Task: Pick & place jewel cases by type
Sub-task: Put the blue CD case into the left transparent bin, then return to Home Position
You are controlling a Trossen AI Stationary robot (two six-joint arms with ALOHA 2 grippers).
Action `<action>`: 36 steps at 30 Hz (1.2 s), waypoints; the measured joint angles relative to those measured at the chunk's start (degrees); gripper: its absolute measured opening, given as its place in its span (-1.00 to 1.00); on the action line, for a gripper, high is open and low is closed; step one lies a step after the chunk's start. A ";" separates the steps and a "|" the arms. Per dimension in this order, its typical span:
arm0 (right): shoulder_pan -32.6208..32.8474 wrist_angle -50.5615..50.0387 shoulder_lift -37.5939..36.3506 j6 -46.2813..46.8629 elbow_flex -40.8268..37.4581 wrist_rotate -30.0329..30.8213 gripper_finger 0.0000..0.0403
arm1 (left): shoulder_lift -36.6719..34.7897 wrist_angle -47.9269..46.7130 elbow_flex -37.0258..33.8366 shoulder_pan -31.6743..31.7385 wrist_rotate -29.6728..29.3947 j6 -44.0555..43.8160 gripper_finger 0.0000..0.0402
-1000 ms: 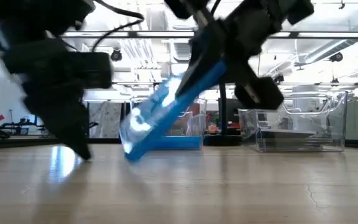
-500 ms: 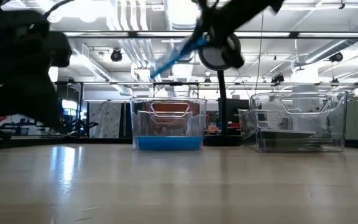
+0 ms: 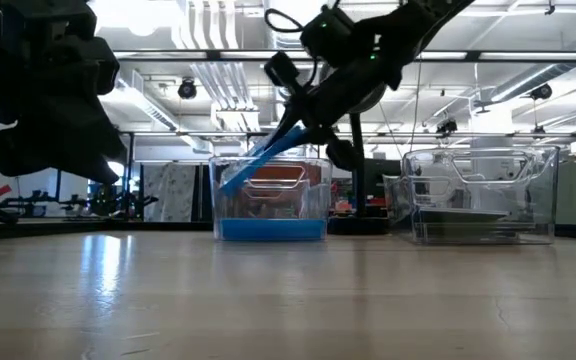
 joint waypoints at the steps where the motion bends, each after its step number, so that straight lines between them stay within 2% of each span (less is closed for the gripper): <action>1: 0.00 -0.45 0.78 0.02 0.82 0.34 -0.82 | 0.00 0.04 0.00 0.00 -0.04 0.00 -0.23; 7: -0.04 -11.31 3.06 -3.32 7.63 1.69 -0.37 | 0.00 0.01 -0.02 0.00 -0.08 0.56 -0.23; 13: 1.31 -25.91 1.68 -11.52 14.52 7.35 -0.01 | 0.00 -0.83 -0.02 0.02 -0.20 1.49 -0.23; 17: 4.59 -38.51 -0.01 -17.40 19.91 12.51 0.10 | 0.00 -1.40 -0.04 0.02 -0.61 1.53 -0.23; 21: 10.48 -49.92 -2.60 -19.11 23.35 19.66 0.12 | 0.00 -1.47 -0.04 0.02 -1.05 1.53 -0.23; 25: 17.25 -62.60 -5.63 -15.02 24.31 32.58 0.10 | -0.21 -1.37 -0.04 0.02 -1.04 0.80 -0.23; 27: 20.03 -63.55 -8.42 -14.15 23.95 35.69 0.08 | -0.52 -0.65 -0.04 0.04 -0.83 0.87 -0.23; 31: 23.53 -60.28 -15.09 -17.60 21.24 25.72 0.05 | -2.03 4.73 -0.04 1.46 4.08 6.96 -0.23; 34: 26.43 -55.41 -19.99 -17.99 17.90 29.72 0.02 | -3.27 10.96 -0.04 5.04 9.68 14.17 -0.23; 36: 27.49 -51.10 -24.87 -18.18 15.65 32.67 0.01 | -4.17 15.89 -0.04 8.84 15.59 18.60 -0.23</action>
